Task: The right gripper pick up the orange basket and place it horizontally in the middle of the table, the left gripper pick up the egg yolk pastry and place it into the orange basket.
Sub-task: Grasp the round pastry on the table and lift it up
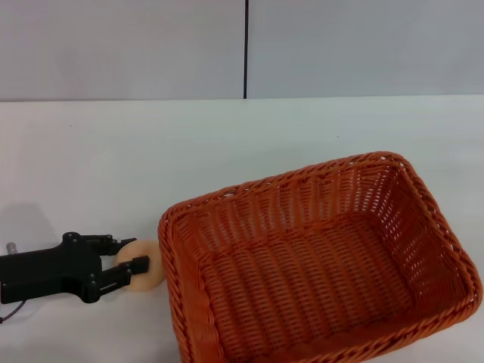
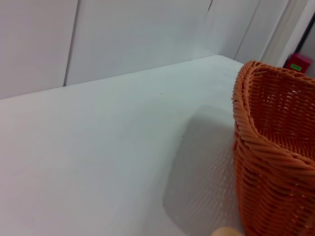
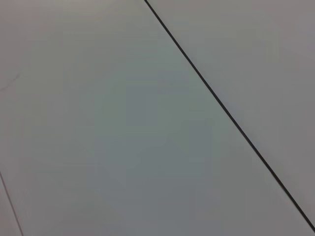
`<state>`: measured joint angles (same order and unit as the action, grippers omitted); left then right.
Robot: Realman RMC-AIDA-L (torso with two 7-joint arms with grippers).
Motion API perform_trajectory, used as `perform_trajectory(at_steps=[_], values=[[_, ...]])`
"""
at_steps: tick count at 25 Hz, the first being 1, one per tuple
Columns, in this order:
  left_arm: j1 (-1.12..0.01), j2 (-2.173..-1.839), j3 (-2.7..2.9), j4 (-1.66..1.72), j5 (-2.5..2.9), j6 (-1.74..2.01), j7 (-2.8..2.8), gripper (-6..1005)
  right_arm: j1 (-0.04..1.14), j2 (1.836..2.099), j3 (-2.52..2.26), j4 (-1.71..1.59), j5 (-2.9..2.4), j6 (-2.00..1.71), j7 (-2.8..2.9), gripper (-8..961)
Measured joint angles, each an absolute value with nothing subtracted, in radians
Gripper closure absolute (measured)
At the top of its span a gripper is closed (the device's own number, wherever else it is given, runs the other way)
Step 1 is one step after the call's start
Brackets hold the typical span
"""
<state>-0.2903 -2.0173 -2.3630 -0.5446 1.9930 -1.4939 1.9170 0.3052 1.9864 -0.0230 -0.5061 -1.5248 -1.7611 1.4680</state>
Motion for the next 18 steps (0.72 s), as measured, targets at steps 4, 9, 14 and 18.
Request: perform_trajectory(at_steps=[4,9,14,18], values=[[-0.290,-2.017,-2.364,-0.545,1.993,-1.492,1.918,614,0.305,1.986,-0.023,-0.506,-1.525,-1.761,1.468,373],[-0.290,-2.017,-2.365,-0.545,1.992,-1.491,1.919,704,0.305,1.986,-0.023,-0.505,-1.525,-1.760,1.468,373],[-0.286,-2.017,-2.381,-0.554,1.981,-1.496,1.918,753,0.305,1.986,-0.023,-0.505,-1.525,-1.760,1.468,373],[-0.285,-2.012,-2.495,-0.557,1.980,-1.518,1.914,784,0.305,1.986,-0.023,-0.505,-1.525,-1.760,1.468,373]])
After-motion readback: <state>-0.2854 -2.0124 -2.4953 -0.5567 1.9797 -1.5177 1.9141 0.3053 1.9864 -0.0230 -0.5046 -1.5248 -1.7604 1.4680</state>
